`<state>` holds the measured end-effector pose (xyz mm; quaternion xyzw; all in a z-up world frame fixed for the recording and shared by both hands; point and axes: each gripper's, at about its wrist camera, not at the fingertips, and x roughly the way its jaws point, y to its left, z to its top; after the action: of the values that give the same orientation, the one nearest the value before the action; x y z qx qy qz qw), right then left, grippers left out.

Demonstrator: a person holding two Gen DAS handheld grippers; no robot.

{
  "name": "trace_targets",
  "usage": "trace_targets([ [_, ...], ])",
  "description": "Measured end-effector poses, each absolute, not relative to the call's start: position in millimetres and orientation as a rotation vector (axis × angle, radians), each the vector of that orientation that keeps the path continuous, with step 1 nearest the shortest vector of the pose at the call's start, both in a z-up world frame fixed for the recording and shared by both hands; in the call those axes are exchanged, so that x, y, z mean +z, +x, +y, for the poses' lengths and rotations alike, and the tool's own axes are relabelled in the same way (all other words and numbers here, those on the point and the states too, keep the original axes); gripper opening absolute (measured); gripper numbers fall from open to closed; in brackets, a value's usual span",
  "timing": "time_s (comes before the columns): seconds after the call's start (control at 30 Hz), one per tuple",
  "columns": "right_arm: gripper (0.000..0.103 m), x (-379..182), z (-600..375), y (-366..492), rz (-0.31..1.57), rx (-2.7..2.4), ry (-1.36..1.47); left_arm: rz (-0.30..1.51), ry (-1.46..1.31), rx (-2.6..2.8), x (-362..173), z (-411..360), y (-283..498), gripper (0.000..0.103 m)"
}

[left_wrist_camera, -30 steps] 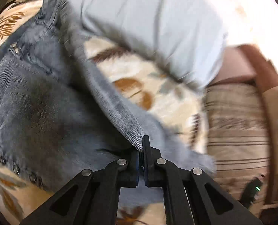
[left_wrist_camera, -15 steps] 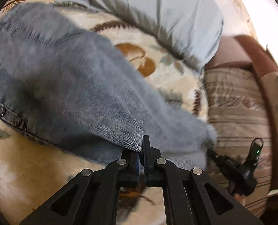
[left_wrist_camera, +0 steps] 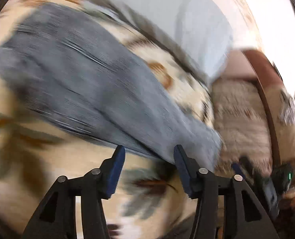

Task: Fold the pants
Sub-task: 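Lift the leg hems with both tools and fold them over toward the waistband, then open both tools and release the folded legs onto the jeans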

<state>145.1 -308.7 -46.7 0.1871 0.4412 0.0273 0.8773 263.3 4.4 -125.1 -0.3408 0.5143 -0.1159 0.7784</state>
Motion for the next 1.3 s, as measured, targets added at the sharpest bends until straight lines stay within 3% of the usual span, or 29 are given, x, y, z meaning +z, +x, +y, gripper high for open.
trace_targets([
  [0.27, 0.083, -70.9, -153.3, 184.0, 0.989, 0.43, 0.24, 1.085, -0.925, 0.004, -136.6, 152.7, 277.5, 0.058],
  [0.57, 0.083, -95.1, -27.2, 227.3, 1.046, 0.563, -0.065, 1.151, -1.001, 0.044, -181.9, 197.1, 343.5, 0.057],
  [0.7, 0.058, -136.1, 5.5, 260.8, 1.144, 0.567, -0.088, 1.166, -1.046, 0.033, -208.6, 213.5, 366.0, 0.052],
  [0.87, 0.058, -163.4, 34.2, 269.4, 1.169, 0.599, -0.147, 1.105, -1.133, -0.006, -222.1, 227.8, 368.9, 0.05],
  [0.93, 0.053, -163.6, 39.5, 266.5, 1.152, 0.564, -0.197, 1.111, -1.115, 0.002, -221.5, 226.8, 372.1, 0.049],
  [0.97, 0.044, -164.7, 40.9, 267.5, 1.149, 0.532, -0.212, 1.114, -1.095, 0.014, -220.8, 224.8, 373.7, 0.048],
  [1.0, 0.033, -164.5, 41.6, 267.5, 1.144, 0.517, -0.232, 1.116, -1.074, 0.025, -219.1, 222.9, 372.4, 0.04],
  [1.03, 0.03, -164.8, 42.0, 267.7, 1.139, 0.504, -0.256, 1.118, -1.039, 0.046, -216.8, 221.3, 373.6, 0.026],
  [1.07, 0.026, -165.3, 42.2, 267.9, 1.139, 0.498, -0.267, 1.12, -1.017, 0.06, -216.0, 219.0, 370.4, 0.02],
  [1.1, 0.012, -163.5, 39.3, 268.3, 1.144, 0.5, -0.242, 1.12, -1.02, 0.069, -215.0, 220.1, 368.2, 0.014],
  [1.17, 0.003, -154.6, 34.8, 267.3, 1.142, 0.52, -0.201, 1.095, -1.053, 0.072, -203.2, 226.1, 352.7, 0.007],
  [1.3, 0.001, -135.7, 33.4, 265.0, 1.125, 0.545, -0.175, 0.998, -0.98, 0.071, -166.4, 220.4, 336.7, 0.003],
])
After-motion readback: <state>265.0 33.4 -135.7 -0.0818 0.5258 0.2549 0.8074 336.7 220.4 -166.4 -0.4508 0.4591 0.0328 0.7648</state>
